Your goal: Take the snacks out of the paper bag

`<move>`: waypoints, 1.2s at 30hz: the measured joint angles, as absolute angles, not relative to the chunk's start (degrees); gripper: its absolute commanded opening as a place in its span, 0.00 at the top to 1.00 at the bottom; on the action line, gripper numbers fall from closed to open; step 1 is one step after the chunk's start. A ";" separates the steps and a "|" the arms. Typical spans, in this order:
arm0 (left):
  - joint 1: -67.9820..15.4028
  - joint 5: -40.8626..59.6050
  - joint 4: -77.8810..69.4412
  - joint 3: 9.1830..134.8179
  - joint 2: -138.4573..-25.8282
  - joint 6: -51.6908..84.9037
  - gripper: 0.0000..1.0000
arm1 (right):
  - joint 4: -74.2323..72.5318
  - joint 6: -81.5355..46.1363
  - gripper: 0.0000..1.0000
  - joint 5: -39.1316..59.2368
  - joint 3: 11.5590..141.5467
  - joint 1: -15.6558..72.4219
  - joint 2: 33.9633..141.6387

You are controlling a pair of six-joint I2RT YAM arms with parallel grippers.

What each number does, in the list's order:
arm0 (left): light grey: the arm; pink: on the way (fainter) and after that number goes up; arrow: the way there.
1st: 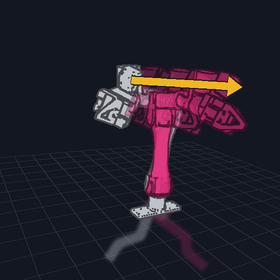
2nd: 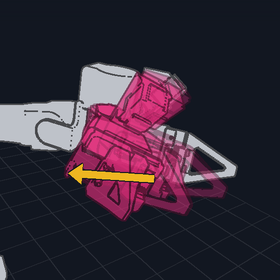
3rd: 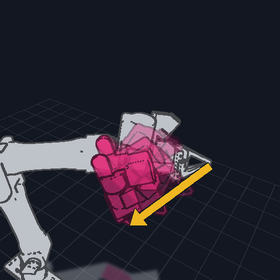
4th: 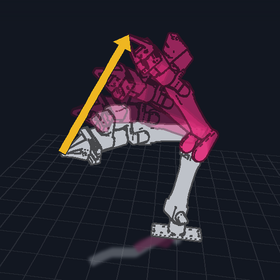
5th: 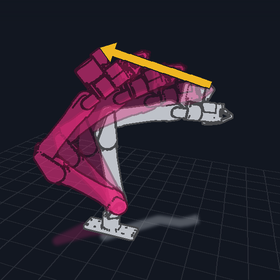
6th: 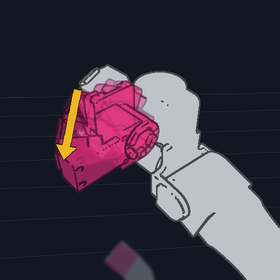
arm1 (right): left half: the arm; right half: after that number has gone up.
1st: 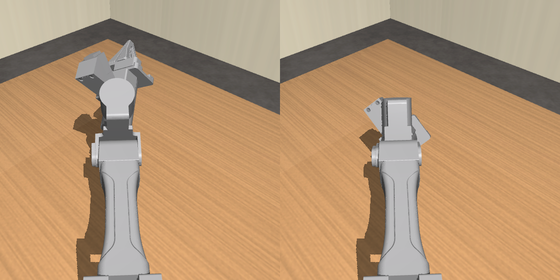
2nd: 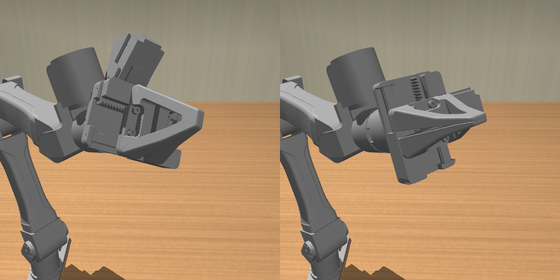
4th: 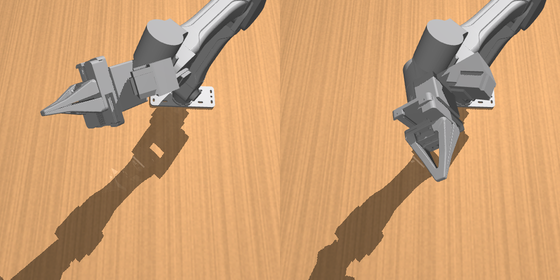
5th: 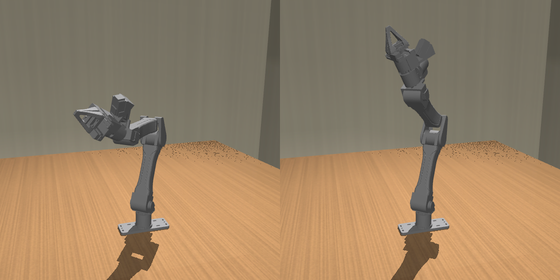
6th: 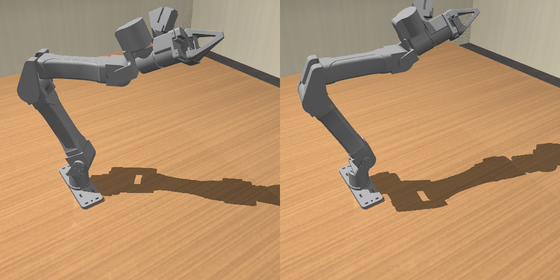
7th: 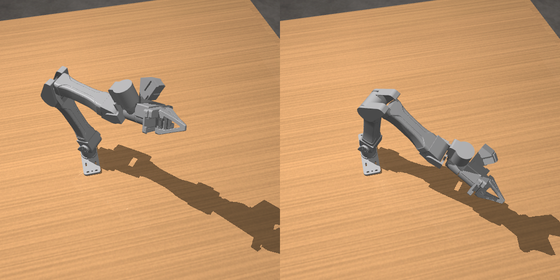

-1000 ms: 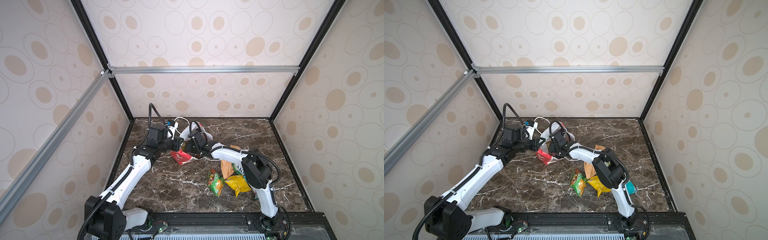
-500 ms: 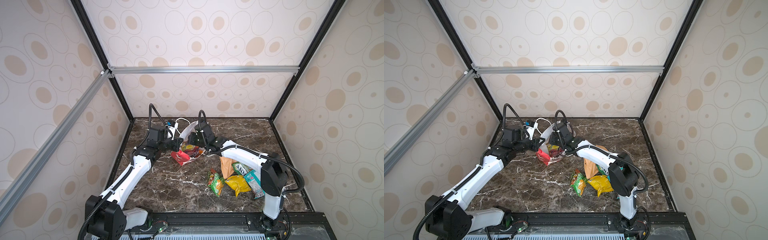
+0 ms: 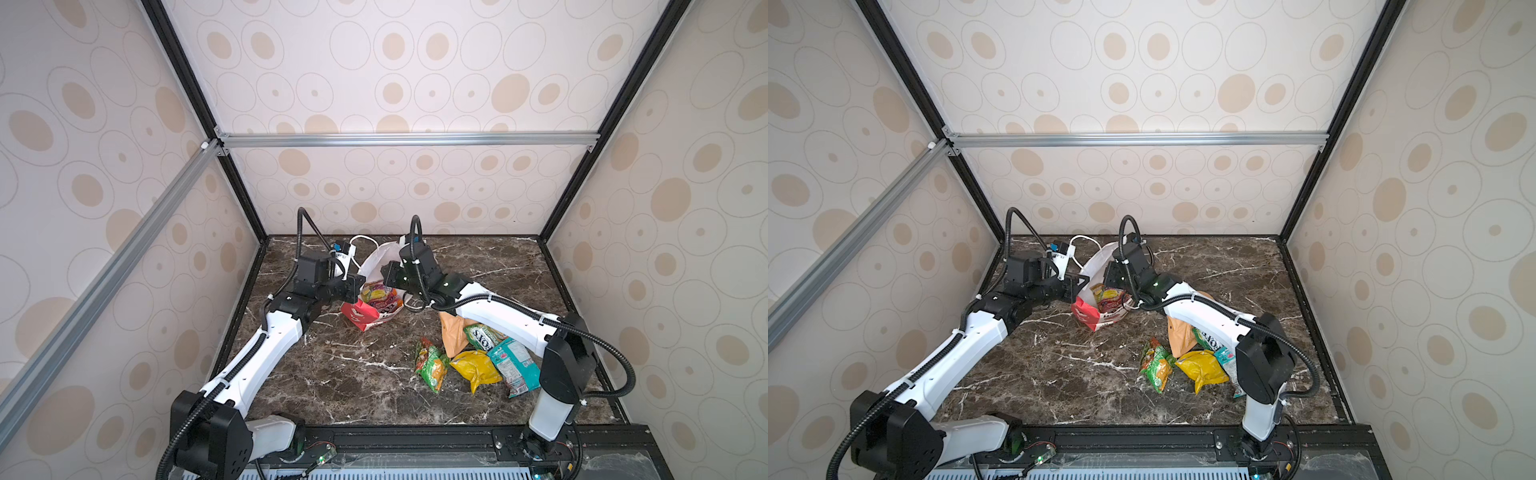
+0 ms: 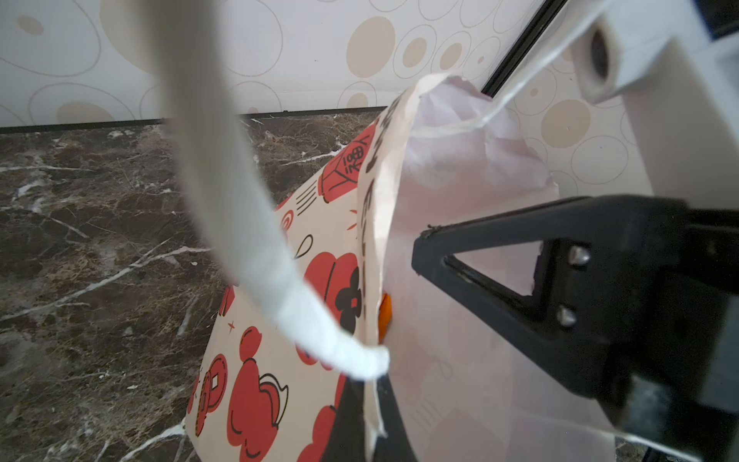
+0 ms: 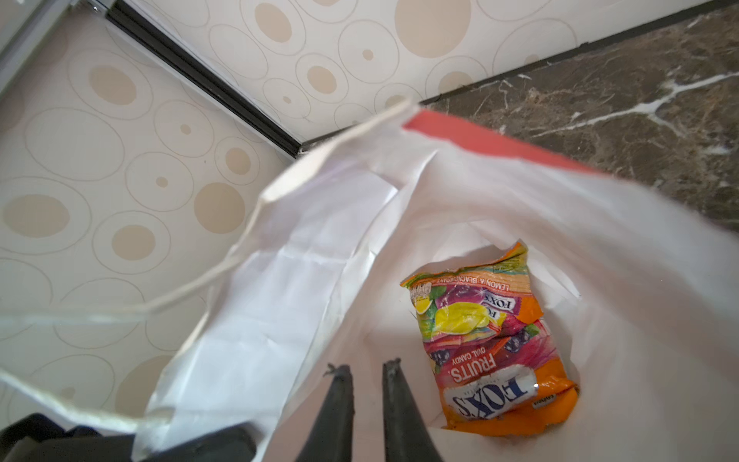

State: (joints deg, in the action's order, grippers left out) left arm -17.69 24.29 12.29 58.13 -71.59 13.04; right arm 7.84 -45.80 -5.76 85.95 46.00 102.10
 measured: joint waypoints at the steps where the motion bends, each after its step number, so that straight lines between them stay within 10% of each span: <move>1: -17.69 24.29 11.57 57.76 -71.50 12.84 1.00 | 8.14 -45.95 0.64 -5.61 85.86 45.98 102.37; 14: -18.44 20.12 2.31 52.03 -70.91 17.74 1.00 | 12.78 -45.30 0.40 -4.86 89.54 45.89 111.92; 36: -21.63 12.64 3.60 58.43 -73.95 23.64 1.00 | 16.91 -40.18 0.38 -9.67 84.23 45.65 109.60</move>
State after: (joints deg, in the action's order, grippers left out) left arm -21.63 12.64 3.60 58.43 -73.95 23.64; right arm 16.91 -40.18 -9.67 84.23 45.65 109.60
